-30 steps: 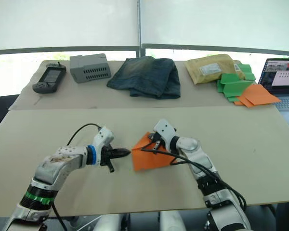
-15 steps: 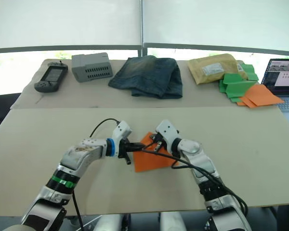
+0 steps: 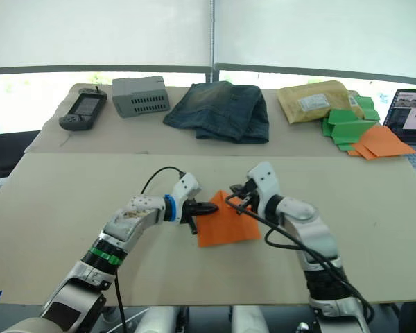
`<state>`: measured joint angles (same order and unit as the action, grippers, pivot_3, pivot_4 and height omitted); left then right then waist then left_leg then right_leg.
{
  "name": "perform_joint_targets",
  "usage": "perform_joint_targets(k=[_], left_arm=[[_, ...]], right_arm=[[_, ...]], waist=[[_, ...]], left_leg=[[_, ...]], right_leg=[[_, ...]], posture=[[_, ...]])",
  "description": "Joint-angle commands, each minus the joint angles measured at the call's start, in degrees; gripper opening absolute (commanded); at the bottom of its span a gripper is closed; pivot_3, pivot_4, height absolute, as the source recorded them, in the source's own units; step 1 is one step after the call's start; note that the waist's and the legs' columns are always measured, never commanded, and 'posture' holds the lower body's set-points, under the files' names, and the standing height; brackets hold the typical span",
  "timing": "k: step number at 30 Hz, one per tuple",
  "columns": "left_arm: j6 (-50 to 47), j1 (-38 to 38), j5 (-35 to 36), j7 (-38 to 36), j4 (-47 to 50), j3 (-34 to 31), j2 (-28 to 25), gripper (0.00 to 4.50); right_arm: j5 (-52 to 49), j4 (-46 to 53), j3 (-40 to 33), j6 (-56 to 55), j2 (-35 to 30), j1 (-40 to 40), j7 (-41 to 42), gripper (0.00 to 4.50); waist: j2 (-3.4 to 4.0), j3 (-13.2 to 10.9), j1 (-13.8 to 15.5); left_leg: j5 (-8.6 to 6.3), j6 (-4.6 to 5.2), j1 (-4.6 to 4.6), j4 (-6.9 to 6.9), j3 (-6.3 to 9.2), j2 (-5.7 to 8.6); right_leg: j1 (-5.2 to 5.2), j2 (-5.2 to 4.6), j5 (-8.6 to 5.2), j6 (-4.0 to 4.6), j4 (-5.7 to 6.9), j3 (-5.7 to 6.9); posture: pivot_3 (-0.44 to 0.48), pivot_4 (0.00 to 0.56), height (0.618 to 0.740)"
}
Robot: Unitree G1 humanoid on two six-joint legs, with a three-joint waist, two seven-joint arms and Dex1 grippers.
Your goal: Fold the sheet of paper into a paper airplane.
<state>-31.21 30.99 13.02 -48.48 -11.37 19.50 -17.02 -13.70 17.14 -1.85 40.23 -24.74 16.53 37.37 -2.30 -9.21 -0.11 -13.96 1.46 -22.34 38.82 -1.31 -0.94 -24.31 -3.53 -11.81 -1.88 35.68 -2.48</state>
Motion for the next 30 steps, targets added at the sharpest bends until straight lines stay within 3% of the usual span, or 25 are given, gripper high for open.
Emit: perform_joint_targets(k=[1, 6, 11, 16, 24, 30], left_arm=[[-0.4, -0.9, -2.8, 0.2, -3.6, 1.8, 0.0, 0.06], [0.6, -0.4, -3.2, -0.1, -4.7, 2.0, 0.6, 0.06], [1.7, 0.3, -3.8, -0.1, -6.7, 1.8, 1.6, 0.06], [1.9, 0.8, -4.2, -0.1, -7.2, 1.7, 2.6, 0.06], [1.9, 0.3, -4.5, -0.8, -6.4, 1.8, 2.5, 0.06], [1.6, -0.5, -4.8, -2.5, -5.6, 3.0, 2.1, 0.06]], right_arm=[[-5.4, 8.0, -6.7, 7.5, -5.5, -5.2, 1.7, 0.0], [-13.1, 16.3, -13.3, 17.7, -11.4, -16.5, 3.9, 0.0], [-22.3, 23.6, -15.1, 25.8, -7.2, -24.9, 1.8, 0.0], [-22.8, 23.5, -12.0, 26.8, -2.8, -26.7, -3.8, 0.0], [-19.1, 19.9, -7.7, 20.8, 2.3, -28.1, -10.2, 0.0], [-15.0, 19.2, -6.2, 9.5, 4.4, -33.5, -11.9, 0.0]], waist=[[0.01, 0.0, 0.3], [0.09, 0.1, 0.6], [0.17, 0.1, 0.6], [0.27, 0.2, 0.7], [0.29, 0.2, 0.7], [0.32, 0.2, 0.6]], left_leg=[[-0.02, 0.02, -0.05, -0.01, 0.0, 0.0], [-0.05, 0.07, -0.1, -0.04, -0.02, -0.01], [-0.05, 0.07, -0.06, -0.01, 0.01, -0.03], [-0.05, 0.06, -0.11, 0.04, -0.02, -0.01], [-0.04, 0.08, -0.23, 0.05, -0.11, 0.1], [-0.04, 0.09, -0.26, 0.02, -0.1, 0.1]], right_leg=[[-0.01, -0.01, -0.01, -0.01, -0.05, 0.01], [0.03, 0.0, 0.0, -0.04, -0.27, -0.01], [0.17, 0.0, -0.15, 0.22, -0.41, -0.01], [0.19, -0.08, -0.09, 0.12, -0.65, -0.03], [0.16, -0.39, -0.02, -0.01, -0.7, 0.08], [0.14, -0.42, -0.03, -0.03, -0.71, 0.12]], posture=[[0.0, 0.15, 0.722], [0.0, 0.15, 0.722], [0.0, 0.15, 0.722], [0.0, 0.15, 0.722], [0.0, 0.15, 0.722], [0.0, 0.15, 0.722]])
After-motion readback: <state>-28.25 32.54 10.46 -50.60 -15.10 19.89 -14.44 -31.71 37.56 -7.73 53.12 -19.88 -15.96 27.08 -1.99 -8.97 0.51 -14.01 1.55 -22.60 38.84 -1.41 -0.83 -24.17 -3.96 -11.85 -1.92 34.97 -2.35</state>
